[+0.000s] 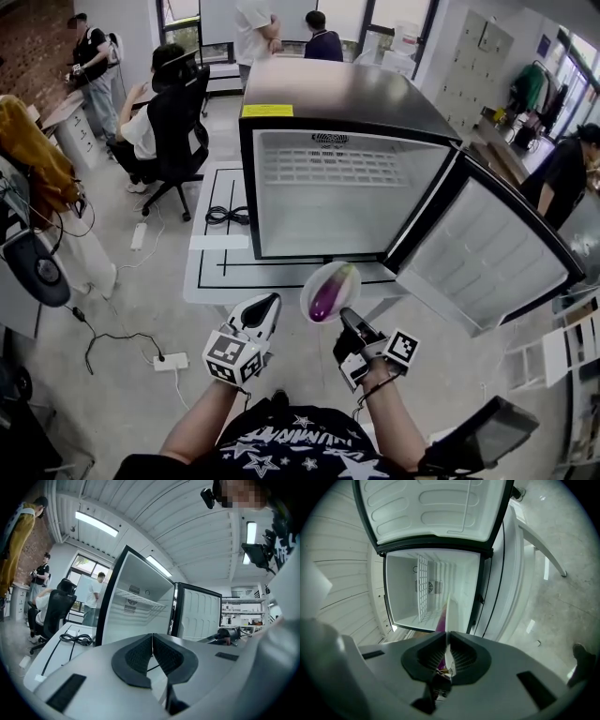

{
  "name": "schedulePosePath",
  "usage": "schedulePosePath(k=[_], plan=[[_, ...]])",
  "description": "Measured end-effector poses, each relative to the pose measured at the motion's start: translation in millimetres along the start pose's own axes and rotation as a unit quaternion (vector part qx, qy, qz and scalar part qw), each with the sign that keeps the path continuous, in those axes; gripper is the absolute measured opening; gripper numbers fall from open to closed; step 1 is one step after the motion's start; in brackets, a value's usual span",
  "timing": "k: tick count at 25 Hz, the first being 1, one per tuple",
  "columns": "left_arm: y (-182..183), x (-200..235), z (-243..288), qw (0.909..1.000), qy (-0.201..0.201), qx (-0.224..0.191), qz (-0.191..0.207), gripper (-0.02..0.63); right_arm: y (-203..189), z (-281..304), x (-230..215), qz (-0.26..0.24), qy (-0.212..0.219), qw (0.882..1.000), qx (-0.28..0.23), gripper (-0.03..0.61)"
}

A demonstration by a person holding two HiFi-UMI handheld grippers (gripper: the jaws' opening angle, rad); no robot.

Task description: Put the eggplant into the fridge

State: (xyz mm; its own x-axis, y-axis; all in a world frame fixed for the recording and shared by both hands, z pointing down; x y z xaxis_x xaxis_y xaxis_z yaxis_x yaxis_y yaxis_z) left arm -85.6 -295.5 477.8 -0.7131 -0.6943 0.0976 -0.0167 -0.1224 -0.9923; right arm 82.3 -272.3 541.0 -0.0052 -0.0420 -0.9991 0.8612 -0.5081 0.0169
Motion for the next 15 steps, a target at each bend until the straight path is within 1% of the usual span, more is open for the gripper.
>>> schedulePosePath(k=[4, 8, 15], plan=[[0, 10, 1, 1.0000, -0.005, 0.002, -0.002, 0.009, -4, 8, -1, 0.003, -0.001, 1.000, -0.007, 0.021], [-7, 15, 0, 0.9999, -0.002, 0.008, -0.013, 0.009, -11, 10, -8, 0.009, -0.011, 1.000, -0.004, 0.021], [-19, 21, 8, 0.9994, 0.004, 0.021, -0.027, 0.009, -3, 15, -16, 0.017, -0.024, 1.000, -0.002, 0.023]])
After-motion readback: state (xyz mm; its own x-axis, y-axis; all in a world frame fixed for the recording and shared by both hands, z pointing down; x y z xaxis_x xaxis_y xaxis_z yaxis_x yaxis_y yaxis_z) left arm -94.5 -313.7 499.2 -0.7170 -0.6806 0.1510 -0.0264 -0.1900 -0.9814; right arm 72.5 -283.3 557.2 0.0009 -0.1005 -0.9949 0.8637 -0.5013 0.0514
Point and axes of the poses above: the fingertips, and each gripper's own axes: z forward along the fingers, x to its left, y out of its top, the point moved 1 cm from there along -z, backward along the fingers, and after that the axes turned 6 degrees about z, right-handed, at the moved point
